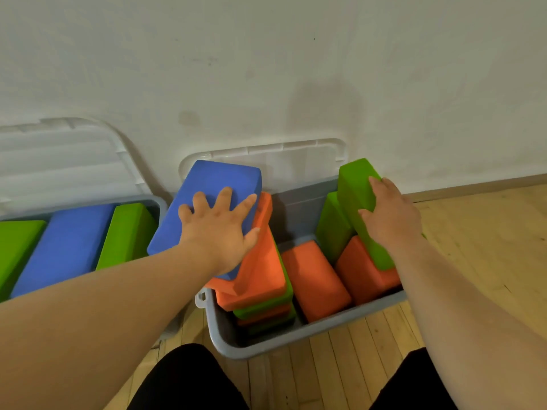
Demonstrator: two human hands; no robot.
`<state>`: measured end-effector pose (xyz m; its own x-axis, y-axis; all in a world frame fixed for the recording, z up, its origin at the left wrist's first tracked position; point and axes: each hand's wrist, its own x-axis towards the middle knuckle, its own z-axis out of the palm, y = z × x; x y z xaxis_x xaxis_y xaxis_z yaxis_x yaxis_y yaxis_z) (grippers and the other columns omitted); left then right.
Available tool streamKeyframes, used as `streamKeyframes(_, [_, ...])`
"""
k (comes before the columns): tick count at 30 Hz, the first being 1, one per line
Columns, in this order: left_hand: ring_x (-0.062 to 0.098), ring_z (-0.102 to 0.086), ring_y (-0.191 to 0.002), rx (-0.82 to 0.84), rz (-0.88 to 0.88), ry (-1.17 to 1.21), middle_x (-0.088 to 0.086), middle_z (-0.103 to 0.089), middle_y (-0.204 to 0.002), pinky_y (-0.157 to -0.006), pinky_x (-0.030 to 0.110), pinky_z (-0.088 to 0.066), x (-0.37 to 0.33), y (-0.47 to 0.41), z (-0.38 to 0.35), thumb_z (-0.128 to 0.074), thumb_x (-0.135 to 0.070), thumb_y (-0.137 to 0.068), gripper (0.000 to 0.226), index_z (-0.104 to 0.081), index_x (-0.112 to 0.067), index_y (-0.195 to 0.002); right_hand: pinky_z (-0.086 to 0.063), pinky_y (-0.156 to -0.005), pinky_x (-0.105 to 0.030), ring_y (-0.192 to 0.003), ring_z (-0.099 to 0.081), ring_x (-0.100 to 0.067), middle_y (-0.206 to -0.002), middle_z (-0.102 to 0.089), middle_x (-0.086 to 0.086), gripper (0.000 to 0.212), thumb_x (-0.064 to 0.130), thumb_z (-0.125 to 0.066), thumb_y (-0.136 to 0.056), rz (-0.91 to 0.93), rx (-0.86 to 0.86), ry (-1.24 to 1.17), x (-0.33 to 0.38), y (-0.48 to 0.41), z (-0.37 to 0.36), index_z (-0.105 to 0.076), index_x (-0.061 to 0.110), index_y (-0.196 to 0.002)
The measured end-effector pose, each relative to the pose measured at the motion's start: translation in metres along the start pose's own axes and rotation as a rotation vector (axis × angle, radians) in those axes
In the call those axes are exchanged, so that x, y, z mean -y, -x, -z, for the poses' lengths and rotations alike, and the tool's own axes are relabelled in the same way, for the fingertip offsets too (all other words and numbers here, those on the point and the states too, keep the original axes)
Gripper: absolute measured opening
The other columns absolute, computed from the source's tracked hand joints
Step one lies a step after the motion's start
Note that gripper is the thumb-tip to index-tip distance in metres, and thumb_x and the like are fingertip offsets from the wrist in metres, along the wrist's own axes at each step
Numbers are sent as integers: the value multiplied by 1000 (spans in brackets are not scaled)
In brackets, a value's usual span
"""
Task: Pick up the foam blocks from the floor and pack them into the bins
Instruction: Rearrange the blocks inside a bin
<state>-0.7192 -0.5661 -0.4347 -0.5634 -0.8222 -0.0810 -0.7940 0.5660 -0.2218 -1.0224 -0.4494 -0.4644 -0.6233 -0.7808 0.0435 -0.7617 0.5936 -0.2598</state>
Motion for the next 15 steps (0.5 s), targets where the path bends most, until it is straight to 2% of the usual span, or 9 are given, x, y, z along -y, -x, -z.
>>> streamKeyframes(3, [40,-7,-149,35,-87,25,0,1,-169,-117,57,-19,0,-5,-1,-19,-77,-92,81,3,-39,-161,-42,-108,-52,-139,-45,-40,-166,-28,-8,76,37,-66,-96,9,11,14,2,-9,-2,-27,25,-160])
streamKeyframes(5, [38,-8,-150,82,-101,42,-1,0,-169,-118,56,-18,2,-11,2,-20,-82,-89,87,0,-37,-161,-42,-108,-51,-138,-45,-40,-166,-27,-8,75,37,-65,-97,11,13,35,4,-20,-3,-27,25,-160])
streamKeyframes(8, [36,-28,-131,95,-192,-62,4,-21,-157,-106,52,-30,9,-28,19,-20,-90,-82,94,-18,-31,-156,-40,-110,-50,-138,-44,-41,-167,-25,-6,73,37,-64,-98,-8,18,36,6,-36,-4,-27,26,-160])
streamKeyframes(10, [31,-33,-111,43,-354,-158,7,-34,-135,-98,48,-31,13,-43,30,-20,-89,-82,90,-32,-24,-144,-40,-110,-51,-139,-43,-40,-168,-25,-4,73,39,-63,-98,-27,29,39,9,-45,-6,-26,27,-160])
streamKeyframes(11, [30,-33,-109,29,-429,-187,8,-36,-129,-101,48,-30,14,-49,32,-19,-87,-84,88,-35,-21,-141,-40,-111,-51,-141,-41,-39,-168,-25,-3,74,40,-62,-98,-28,43,48,11,-49,-7,-25,28,-161])
streamKeyframes(13, [35,-30,-124,33,-513,-202,11,-33,-134,-115,53,-19,17,-61,28,-15,-82,-87,86,-33,-21,-145,-40,-111,-51,-143,-39,-37,-167,-26,-2,76,42,-60,-99,-33,65,57,16,-57,-6,-21,29,-162])
streamKeyframes(15, [38,-11,-146,78,-525,-142,13,-23,-149,-122,61,-3,18,-68,21,-8,-80,-84,87,-26,-28,-153,-39,-112,-52,-143,-38,-37,-167,-25,-3,77,41,-60,-99,-35,84,67,20,-62,-5,-18,29,-163])
